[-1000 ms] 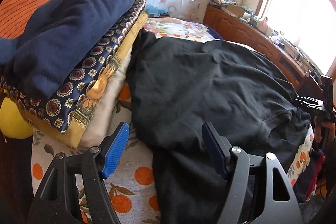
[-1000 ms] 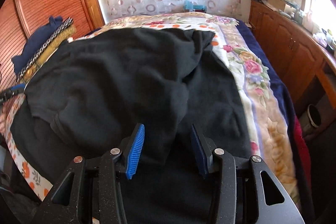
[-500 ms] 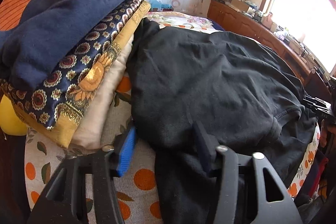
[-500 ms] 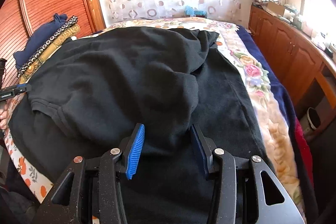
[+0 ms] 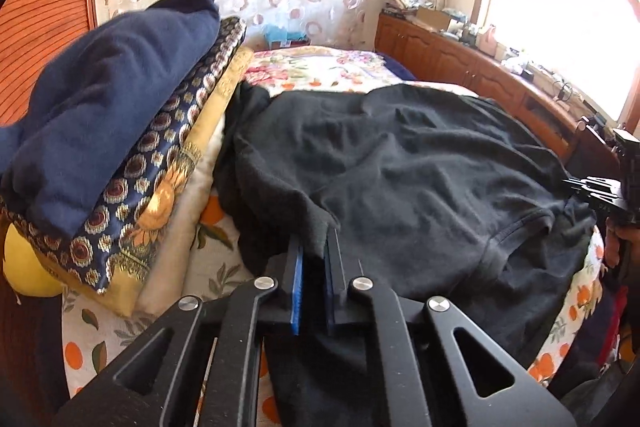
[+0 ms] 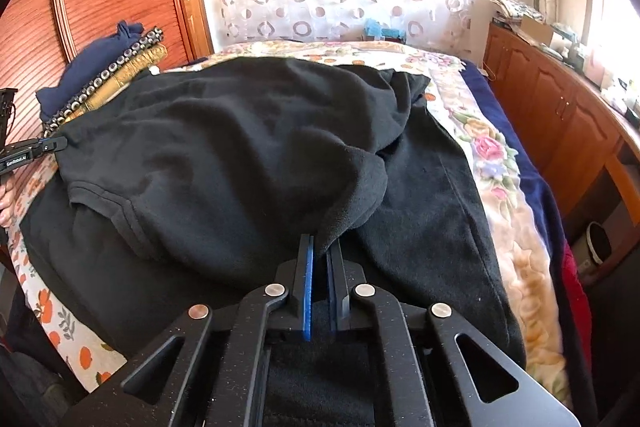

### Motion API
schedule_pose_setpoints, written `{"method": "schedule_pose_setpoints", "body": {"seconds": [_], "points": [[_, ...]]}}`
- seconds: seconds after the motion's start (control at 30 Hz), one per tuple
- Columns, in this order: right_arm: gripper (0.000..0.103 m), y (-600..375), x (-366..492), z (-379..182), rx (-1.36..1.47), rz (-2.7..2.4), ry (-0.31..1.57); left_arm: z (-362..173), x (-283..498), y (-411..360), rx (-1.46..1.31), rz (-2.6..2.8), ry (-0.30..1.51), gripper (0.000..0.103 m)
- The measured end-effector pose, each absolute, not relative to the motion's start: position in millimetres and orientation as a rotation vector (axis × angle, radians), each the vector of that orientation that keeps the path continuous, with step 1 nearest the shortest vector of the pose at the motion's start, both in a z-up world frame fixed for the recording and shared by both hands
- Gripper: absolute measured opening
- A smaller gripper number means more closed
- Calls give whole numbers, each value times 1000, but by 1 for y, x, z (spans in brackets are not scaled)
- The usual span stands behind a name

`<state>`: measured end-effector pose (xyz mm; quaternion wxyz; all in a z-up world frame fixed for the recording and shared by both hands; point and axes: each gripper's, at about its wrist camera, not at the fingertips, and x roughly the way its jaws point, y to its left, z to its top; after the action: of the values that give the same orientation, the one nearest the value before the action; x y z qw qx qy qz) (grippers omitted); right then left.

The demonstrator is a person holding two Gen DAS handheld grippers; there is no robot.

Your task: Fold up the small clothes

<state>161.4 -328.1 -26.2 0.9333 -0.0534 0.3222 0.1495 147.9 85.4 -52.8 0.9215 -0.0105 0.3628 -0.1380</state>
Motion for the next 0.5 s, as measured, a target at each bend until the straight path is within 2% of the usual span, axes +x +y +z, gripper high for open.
{"method": "schedule_pose_setpoints", "body": {"seconds": [0.5], "points": [[4, -356, 115, 31, -103, 311, 532, -13, 94, 88, -134, -384, 661, 8]]}}
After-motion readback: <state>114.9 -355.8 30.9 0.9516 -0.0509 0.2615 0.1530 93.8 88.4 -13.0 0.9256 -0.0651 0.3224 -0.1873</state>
